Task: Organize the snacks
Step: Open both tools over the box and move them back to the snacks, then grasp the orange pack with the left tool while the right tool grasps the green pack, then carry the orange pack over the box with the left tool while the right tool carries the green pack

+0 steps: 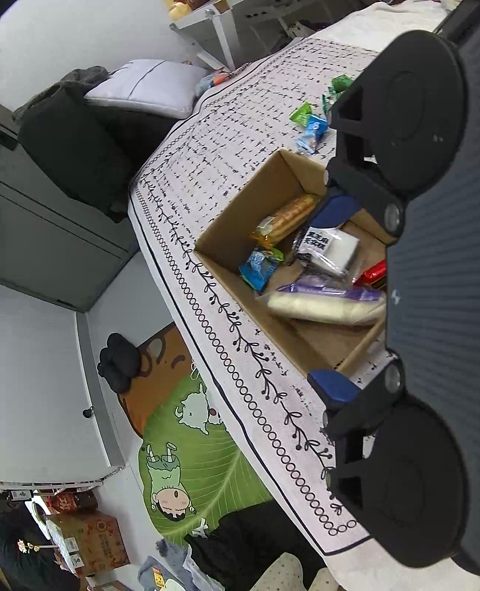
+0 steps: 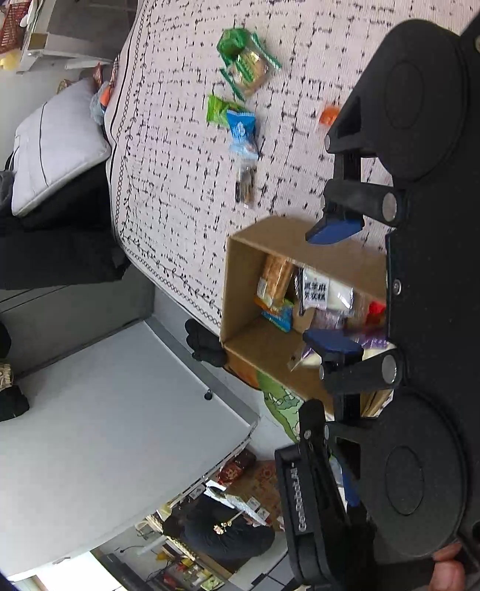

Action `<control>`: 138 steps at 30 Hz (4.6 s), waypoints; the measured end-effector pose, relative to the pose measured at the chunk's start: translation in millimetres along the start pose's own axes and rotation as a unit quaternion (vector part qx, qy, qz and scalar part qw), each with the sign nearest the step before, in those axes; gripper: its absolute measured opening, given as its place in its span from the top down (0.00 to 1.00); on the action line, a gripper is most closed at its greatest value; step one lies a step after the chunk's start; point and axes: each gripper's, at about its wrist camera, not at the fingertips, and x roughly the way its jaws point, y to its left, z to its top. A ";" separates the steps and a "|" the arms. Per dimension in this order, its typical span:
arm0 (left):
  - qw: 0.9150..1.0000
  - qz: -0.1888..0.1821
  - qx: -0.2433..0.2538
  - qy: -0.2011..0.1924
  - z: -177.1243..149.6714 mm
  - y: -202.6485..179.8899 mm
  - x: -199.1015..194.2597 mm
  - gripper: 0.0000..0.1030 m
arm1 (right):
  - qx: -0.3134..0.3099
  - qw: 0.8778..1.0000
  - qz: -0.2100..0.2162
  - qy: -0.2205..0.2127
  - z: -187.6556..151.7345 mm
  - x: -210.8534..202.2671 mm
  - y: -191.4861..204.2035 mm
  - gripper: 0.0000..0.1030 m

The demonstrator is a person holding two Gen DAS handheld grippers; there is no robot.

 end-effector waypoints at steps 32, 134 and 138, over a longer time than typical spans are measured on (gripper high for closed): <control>0.997 -0.021 0.074 0.011 -50.0 -96.3 -8.4 0.00 | 0.073 0.995 -0.055 -0.050 14.0 -61.8 -147.4 0.21; 0.992 -0.044 0.113 0.043 -78.4 -187.6 80.7 0.75 | 0.035 0.992 -0.119 0.007 49.1 45.2 -233.4 0.72; 0.992 -0.047 0.111 0.032 -76.0 -179.4 63.9 0.75 | 0.033 0.991 -0.127 -0.002 46.1 30.1 -221.0 0.72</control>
